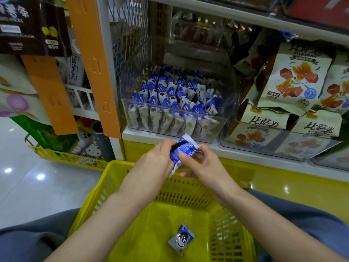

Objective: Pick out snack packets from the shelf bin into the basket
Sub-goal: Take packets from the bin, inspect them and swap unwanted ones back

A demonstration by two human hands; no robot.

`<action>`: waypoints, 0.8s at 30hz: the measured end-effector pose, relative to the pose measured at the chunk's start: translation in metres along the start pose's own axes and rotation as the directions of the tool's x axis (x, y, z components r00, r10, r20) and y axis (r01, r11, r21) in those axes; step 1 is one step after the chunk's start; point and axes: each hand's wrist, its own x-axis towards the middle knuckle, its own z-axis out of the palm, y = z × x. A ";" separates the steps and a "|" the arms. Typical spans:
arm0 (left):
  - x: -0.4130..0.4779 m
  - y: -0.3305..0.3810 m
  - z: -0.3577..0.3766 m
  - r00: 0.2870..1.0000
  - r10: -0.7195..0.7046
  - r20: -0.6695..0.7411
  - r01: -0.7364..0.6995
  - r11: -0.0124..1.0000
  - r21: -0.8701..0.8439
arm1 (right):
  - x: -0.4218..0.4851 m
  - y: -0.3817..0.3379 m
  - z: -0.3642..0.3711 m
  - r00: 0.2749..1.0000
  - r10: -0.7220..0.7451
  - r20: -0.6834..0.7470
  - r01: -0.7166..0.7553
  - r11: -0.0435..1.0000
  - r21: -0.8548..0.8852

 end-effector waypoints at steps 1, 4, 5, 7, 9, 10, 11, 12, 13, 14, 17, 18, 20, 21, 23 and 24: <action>0.001 -0.001 0.000 1.000 -0.013 0.022 0.013 1.000 0.020 | 0.000 0.001 0.001 1.000 0.000 0.001 0.000 1.000 0.003; 0.002 -0.002 -0.001 0.997 -0.047 0.054 0.046 0.999 0.021 | 0.000 0.001 0.002 1.000 -0.009 0.005 0.009 1.000 -0.019; 0.002 -0.002 -0.001 0.997 -0.052 0.054 0.052 0.999 0.017 | 0.000 0.001 0.002 1.000 -0.013 0.009 0.013 0.999 -0.031; 0.001 -0.003 -0.002 0.998 -0.053 0.045 0.053 0.999 0.014 | 0.000 0.001 0.002 1.000 -0.022 0.019 0.023 0.998 -0.051; 0.001 -0.003 -0.004 0.998 -0.040 0.042 0.038 0.999 0.034 | 0.000 0.002 0.001 0.999 -0.033 0.035 0.035 0.997 -0.066; 0.001 -0.003 -0.004 0.998 -0.032 0.048 0.030 0.998 0.052 | 0.000 0.002 0.001 0.998 -0.040 0.040 0.043 0.996 -0.077; 0.001 -0.003 -0.004 0.998 -0.028 0.056 0.024 0.997 0.074 | 0.000 0.002 0.001 0.998 -0.046 0.043 0.050 0.995 -0.090; 0.001 -0.004 -0.003 0.998 -0.026 0.065 0.019 0.995 0.099 | 0.000 0.003 0.001 0.998 -0.051 0.046 0.055 0.993 -0.105; 0.001 -0.004 -0.003 0.997 -0.026 0.071 0.017 0.992 0.124 | 0.000 0.004 0.001 0.997 -0.055 0.048 0.060 0.990 -0.124; 0.001 -0.005 -0.002 0.997 -0.030 0.076 0.019 0.990 0.143 | 0.000 0.005 0.001 0.997 -0.060 0.051 0.067 0.987 -0.147; 0.001 -0.007 0.000 0.996 -0.054 0.077 0.042 0.988 0.150 | 0.001 0.010 0.002 0.995 -0.084 0.045 0.092 0.970 -0.224; 0.001 -0.007 0.000 0.996 -0.054 0.070 0.044 0.989 0.141 | 0.001 0.010 0.002 0.995 -0.092 0.042 0.100 0.964 -0.247; 0.001 -0.008 0.001 0.997 -0.047 0.062 0.038 0.989 0.140 | 0.001 0.012 0.001 0.992 -0.115 0.043 0.122 0.946 -0.299; 0.002 -0.008 0.001 0.998 -0.038 0.058 0.028 0.987 0.158 | 0.000 0.013 0.001 0.991 -0.128 0.041 0.134 0.933 -0.335; 0.001 -0.008 0.000 0.999 -0.008 0.042 -0.001 0.978 0.210 | -0.002 0.014 0.001 0.987 -0.155 0.044 0.159 0.899 -0.407; 0.001 -0.008 0.000 1.000 0.006 0.029 -0.012 0.976 0.216 | -0.003 0.014 0.001 0.984 -0.171 0.053 0.177 0.887 -0.428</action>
